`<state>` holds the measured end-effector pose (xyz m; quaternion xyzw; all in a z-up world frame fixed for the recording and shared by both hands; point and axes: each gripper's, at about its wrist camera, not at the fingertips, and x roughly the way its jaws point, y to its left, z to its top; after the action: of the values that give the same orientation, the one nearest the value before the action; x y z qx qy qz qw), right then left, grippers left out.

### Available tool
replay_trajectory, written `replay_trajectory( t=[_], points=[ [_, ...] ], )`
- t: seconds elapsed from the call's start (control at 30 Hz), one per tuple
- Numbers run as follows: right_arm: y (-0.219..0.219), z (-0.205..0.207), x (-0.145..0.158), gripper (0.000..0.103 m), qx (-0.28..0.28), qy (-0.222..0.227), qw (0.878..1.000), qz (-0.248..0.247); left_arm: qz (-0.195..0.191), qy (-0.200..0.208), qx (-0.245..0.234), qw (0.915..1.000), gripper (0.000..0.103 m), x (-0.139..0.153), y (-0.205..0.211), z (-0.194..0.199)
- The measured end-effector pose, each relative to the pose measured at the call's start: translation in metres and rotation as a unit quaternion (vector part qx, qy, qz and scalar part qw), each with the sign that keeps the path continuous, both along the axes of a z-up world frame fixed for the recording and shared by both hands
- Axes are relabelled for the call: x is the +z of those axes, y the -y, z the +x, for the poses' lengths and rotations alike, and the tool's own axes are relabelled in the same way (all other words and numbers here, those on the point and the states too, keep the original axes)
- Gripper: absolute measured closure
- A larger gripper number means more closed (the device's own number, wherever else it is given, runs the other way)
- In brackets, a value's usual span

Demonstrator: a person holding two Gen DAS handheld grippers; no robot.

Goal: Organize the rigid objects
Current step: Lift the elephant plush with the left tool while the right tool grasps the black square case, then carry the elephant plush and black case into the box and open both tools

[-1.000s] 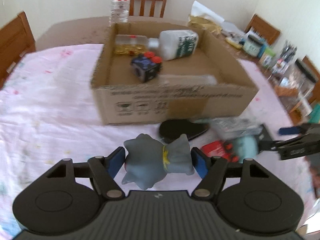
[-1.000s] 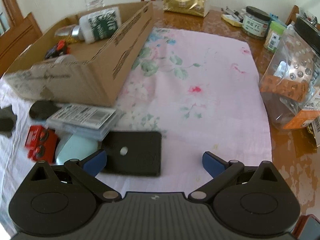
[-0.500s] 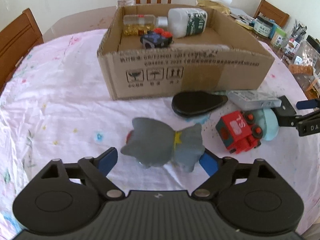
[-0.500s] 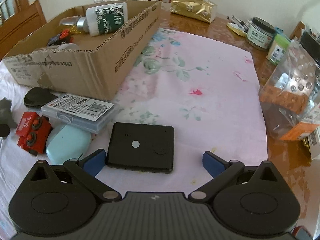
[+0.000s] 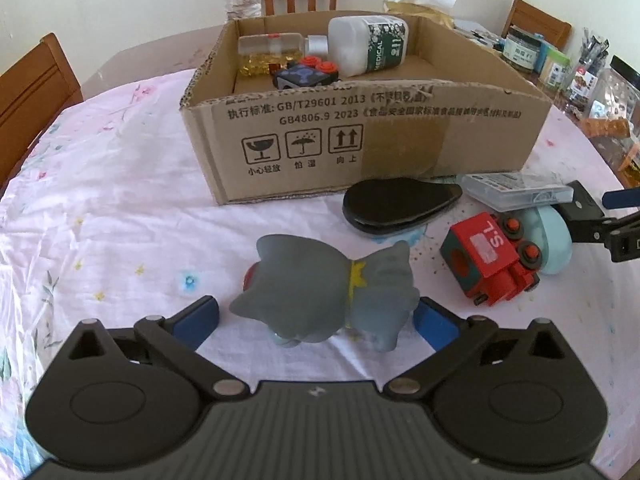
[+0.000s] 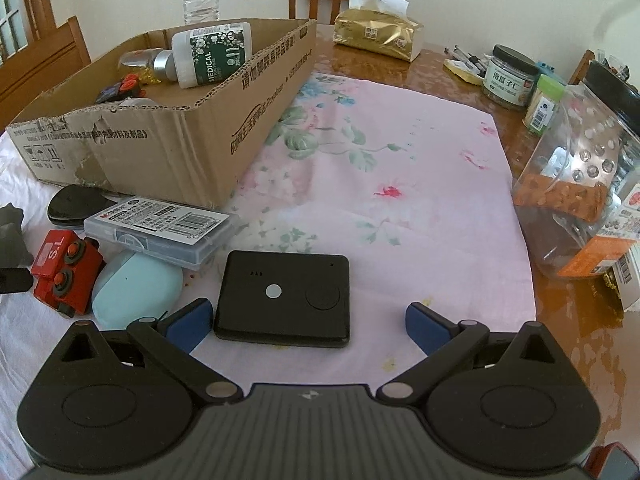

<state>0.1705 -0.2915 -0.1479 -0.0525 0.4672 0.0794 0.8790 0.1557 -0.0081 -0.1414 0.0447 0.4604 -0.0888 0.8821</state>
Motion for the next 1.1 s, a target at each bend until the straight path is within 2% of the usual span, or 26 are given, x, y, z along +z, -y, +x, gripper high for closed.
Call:
replay_trajectory(
  t=[0.17,0.37,0.43,0.5,0.57,0.83,0.93,0.97,1.03,1.1],
  points=[
    [-0.01,0.003,0.0,0.001,0.012,0.005,1.0,0.0,0.0,0.002,0.002,1.0,0.0,0.0,0.0,-0.001],
    [-0.014,0.003,0.003,0.011,0.019,0.009,1.0,0.002,0.002,-0.004,0.01,0.9999,0.0,0.0,0.001,0.0],
    [-0.014,0.003,0.004,0.014,0.019,0.01,1.0,0.002,0.001,-0.005,0.012,0.9999,0.004,0.001,0.0,0.001],
    [-0.013,0.003,0.004,0.017,0.018,0.009,1.0,0.001,-0.002,-0.001,0.007,1.0,0.016,0.004,-0.001,-0.001],
    [-0.013,0.003,0.004,0.018,0.016,0.009,1.0,0.002,-0.005,0.001,0.002,1.0,0.02,0.006,-0.002,-0.002],
    [-0.015,0.005,0.005,0.019,0.01,0.01,1.0,-0.001,-0.016,0.007,-0.022,0.9996,0.024,0.014,-0.004,0.001],
    [-0.016,0.005,0.006,0.022,0.008,0.007,1.0,0.0,-0.022,0.005,-0.027,0.9994,0.026,0.016,-0.005,0.003],
    [-0.016,0.005,0.006,0.024,0.008,0.006,1.0,-0.001,-0.027,0.003,-0.031,0.9992,0.03,0.016,-0.005,0.004],
    [-0.017,0.006,0.008,0.029,0.007,0.004,1.0,-0.001,-0.027,0.001,-0.033,0.9991,0.03,0.017,-0.005,0.005],
    [-0.017,0.006,0.008,0.029,0.005,0.002,1.0,-0.005,-0.026,-0.001,-0.037,0.999,0.03,0.017,-0.005,0.005]
  ],
)
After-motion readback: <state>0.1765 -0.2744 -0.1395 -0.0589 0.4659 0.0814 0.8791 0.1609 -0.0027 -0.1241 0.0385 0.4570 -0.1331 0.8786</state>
